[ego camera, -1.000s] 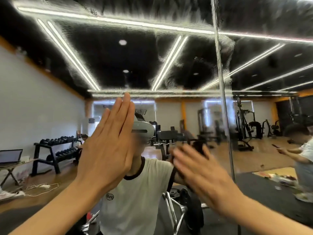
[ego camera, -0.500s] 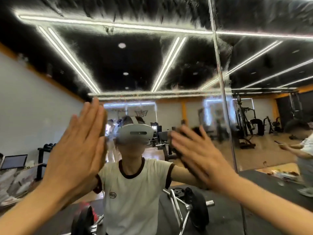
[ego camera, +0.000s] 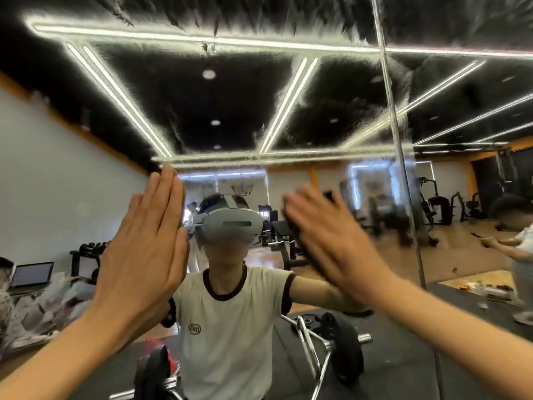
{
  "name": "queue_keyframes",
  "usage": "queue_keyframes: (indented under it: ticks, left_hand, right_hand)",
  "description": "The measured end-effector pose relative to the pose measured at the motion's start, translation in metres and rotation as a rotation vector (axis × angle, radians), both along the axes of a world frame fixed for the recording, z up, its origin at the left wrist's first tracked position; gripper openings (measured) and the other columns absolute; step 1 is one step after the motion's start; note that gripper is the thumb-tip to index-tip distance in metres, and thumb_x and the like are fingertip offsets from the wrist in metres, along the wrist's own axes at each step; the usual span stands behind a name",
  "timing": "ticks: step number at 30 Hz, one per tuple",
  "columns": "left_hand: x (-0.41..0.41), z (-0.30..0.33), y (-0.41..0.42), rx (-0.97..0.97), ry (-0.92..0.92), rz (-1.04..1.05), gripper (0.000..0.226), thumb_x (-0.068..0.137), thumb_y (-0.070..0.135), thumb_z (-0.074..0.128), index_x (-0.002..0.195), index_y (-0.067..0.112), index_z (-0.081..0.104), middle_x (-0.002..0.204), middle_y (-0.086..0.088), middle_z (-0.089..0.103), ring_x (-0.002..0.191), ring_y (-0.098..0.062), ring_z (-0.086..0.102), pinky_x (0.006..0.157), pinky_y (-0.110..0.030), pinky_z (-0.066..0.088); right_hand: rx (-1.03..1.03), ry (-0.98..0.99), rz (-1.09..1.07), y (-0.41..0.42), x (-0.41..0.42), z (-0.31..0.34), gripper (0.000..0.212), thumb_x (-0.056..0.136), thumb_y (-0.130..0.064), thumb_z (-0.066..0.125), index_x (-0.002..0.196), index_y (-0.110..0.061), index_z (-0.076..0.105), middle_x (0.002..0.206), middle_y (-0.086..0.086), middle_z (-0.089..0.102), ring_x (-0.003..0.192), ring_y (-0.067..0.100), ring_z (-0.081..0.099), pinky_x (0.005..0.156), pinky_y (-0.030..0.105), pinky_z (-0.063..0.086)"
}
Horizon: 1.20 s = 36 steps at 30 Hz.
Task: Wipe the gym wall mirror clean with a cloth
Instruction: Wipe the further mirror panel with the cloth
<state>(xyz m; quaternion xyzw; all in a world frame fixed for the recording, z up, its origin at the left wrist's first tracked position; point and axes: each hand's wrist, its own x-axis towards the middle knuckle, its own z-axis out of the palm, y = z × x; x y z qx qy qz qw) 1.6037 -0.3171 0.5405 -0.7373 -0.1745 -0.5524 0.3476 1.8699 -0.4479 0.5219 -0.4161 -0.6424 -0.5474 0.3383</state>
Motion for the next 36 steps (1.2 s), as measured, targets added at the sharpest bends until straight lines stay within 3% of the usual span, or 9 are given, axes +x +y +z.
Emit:
queue_keyframes:
  ticks: [4, 9, 11, 17, 20, 26, 28, 33, 36]
  left_hand:
    - [0.0, 0.001, 0.0, -0.018, 0.001, 0.001, 0.062, 0.105, 0.029, 0.019, 0.159, 0.0, 0.013, 0.169, -0.013, 0.005, 0.156, -0.015, -0.005, 0.125, -0.026, -0.007]
    - [0.001, 0.0, 0.001, 0.0, 0.001, 0.02, 0.063, 0.106, 0.032, 0.015, 0.16, 0.0, 0.013, 0.169, -0.014, 0.005, 0.157, -0.019, -0.002, 0.125, -0.028, -0.006]
    - [0.001, 0.001, 0.001, 0.013, -0.008, 0.012, 0.062, 0.105, 0.03, 0.017, 0.159, -0.001, 0.014, 0.169, -0.015, 0.007, 0.156, -0.02, 0.0, 0.125, -0.028, -0.005]
    - [0.001, 0.0, 0.0, 0.021, -0.023, -0.014, 0.062, 0.104, 0.026, 0.022, 0.159, -0.001, 0.014, 0.169, -0.015, 0.007, 0.156, -0.02, 0.001, 0.126, -0.03, -0.003]
    - [0.001, 0.0, 0.001, 0.01, -0.017, 0.018, 0.062, 0.104, 0.027, 0.021, 0.16, 0.001, 0.011, 0.169, -0.013, 0.004, 0.157, -0.02, 0.0, 0.126, -0.032, -0.002]
    - [0.001, -0.002, 0.001, 0.007, -0.015, 0.021, 0.062, 0.105, 0.027, 0.022, 0.16, 0.002, 0.009, 0.17, -0.011, 0.001, 0.157, -0.02, 0.0, 0.126, -0.03, -0.004]
    - [0.0, 0.0, 0.0, 0.014, -0.005, 0.004, 0.062, 0.105, 0.024, 0.026, 0.16, 0.002, 0.009, 0.17, -0.01, 0.001, 0.157, -0.019, -0.001, 0.125, -0.027, -0.006]
    - [-0.022, -0.001, -0.001, 0.027, 0.034, -0.013, 0.062, 0.106, 0.028, 0.025, 0.16, 0.001, 0.011, 0.17, -0.012, 0.003, 0.156, -0.018, 0.0, 0.125, -0.028, -0.006]
    - [-0.05, 0.001, 0.005, 0.012, -0.007, 0.01, 0.062, 0.106, 0.03, 0.022, 0.16, 0.002, 0.01, 0.169, -0.013, 0.003, 0.156, -0.019, 0.0, 0.125, -0.028, -0.006]
  right_hand:
    - [-0.106, -0.206, -0.052, -0.013, 0.013, -0.028, 0.042, 0.112, -0.027, 0.029, 0.151, -0.013, 0.036, 0.159, 0.003, 0.034, 0.152, 0.021, 0.023, 0.126, 0.044, 0.013]
    - [0.138, 0.267, 0.074, -0.001, 0.003, 0.129, 0.044, 0.108, -0.018, 0.038, 0.149, -0.005, 0.043, 0.158, 0.012, 0.037, 0.152, 0.031, 0.021, 0.123, 0.038, -0.002]
    - [0.167, 0.303, 0.096, 0.01, -0.012, 0.143, 0.044, 0.106, -0.02, 0.04, 0.147, -0.004, 0.046, 0.157, 0.012, 0.04, 0.152, 0.031, 0.024, 0.122, 0.038, -0.003]
    - [-0.06, -0.176, 0.001, 0.011, -0.027, -0.031, 0.04, 0.109, -0.023, 0.036, 0.145, -0.01, 0.048, 0.155, 0.008, 0.041, 0.15, 0.024, 0.029, 0.126, 0.042, 0.009]
    - [-0.122, -0.318, -0.102, 0.007, -0.014, -0.025, 0.045, 0.104, -0.018, 0.048, 0.149, -0.012, 0.041, 0.158, 0.005, 0.037, 0.153, 0.02, 0.02, 0.126, 0.04, 0.006]
    - [0.154, 0.217, 0.068, 0.016, -0.047, 0.153, 0.044, 0.106, -0.019, 0.041, 0.147, -0.003, 0.045, 0.158, 0.013, 0.038, 0.152, 0.031, 0.023, 0.117, 0.018, -0.01]
    - [0.148, 0.15, 0.043, 0.032, -0.06, 0.132, 0.044, 0.107, -0.019, 0.039, 0.147, -0.003, 0.047, 0.157, 0.013, 0.039, 0.151, 0.031, 0.025, 0.119, 0.017, -0.01]
    - [-0.113, -0.331, -0.048, 0.03, -0.063, -0.025, 0.041, 0.109, -0.021, 0.038, 0.149, -0.011, 0.044, 0.16, 0.006, 0.035, 0.152, 0.023, 0.022, 0.126, 0.043, 0.007]
    - [-0.19, -0.439, -0.064, 0.021, -0.062, -0.004, 0.042, 0.111, -0.024, 0.033, 0.147, -0.01, 0.048, 0.157, 0.006, 0.041, 0.151, 0.022, 0.026, 0.126, 0.041, 0.012]
